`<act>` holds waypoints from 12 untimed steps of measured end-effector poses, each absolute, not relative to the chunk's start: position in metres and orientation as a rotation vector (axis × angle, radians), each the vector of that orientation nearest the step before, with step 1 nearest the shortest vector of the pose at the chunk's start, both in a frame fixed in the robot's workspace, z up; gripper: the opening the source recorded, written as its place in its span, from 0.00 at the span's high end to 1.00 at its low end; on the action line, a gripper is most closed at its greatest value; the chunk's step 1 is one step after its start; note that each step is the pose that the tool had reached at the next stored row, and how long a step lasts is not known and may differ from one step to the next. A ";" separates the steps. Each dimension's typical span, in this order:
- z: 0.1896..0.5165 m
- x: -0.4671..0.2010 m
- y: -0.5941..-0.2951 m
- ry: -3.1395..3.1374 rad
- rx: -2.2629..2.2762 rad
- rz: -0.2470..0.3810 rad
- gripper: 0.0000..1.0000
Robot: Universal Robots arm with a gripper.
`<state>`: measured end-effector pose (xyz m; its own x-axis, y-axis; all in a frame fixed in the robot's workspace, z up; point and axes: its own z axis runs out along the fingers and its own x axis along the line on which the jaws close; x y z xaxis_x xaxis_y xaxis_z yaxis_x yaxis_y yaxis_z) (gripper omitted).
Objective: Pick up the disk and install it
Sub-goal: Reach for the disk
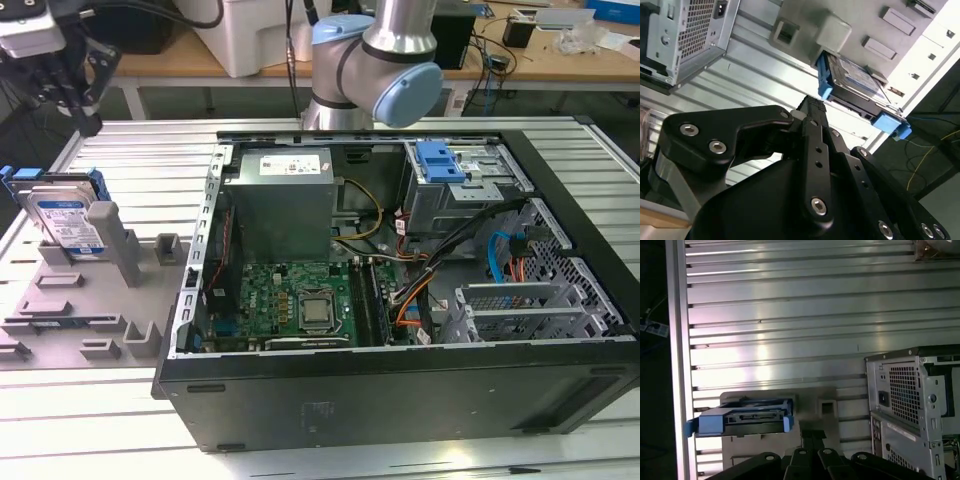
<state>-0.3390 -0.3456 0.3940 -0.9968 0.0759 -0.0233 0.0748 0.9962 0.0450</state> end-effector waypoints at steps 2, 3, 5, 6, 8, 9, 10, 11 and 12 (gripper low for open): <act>0.394 -0.349 -0.343 3.114 0.118 0.069 0.89; 0.394 -0.352 -0.342 3.114 0.118 0.069 0.89; 0.394 -0.360 -0.341 3.114 0.118 0.069 0.89; 0.394 -0.365 -0.340 3.114 0.118 0.069 0.89; 0.394 -0.371 -0.338 3.114 0.118 0.069 0.89; 0.394 -0.374 -0.338 3.114 0.119 0.069 0.89; 0.394 -0.378 -0.337 3.113 0.119 0.069 0.89; 0.394 -0.383 -0.336 3.114 0.119 0.069 0.89; 0.394 -0.386 -0.335 3.114 0.119 0.069 0.89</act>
<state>-0.3863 -0.3352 0.3940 -0.9968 0.0769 -0.0232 0.0758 0.9961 0.0450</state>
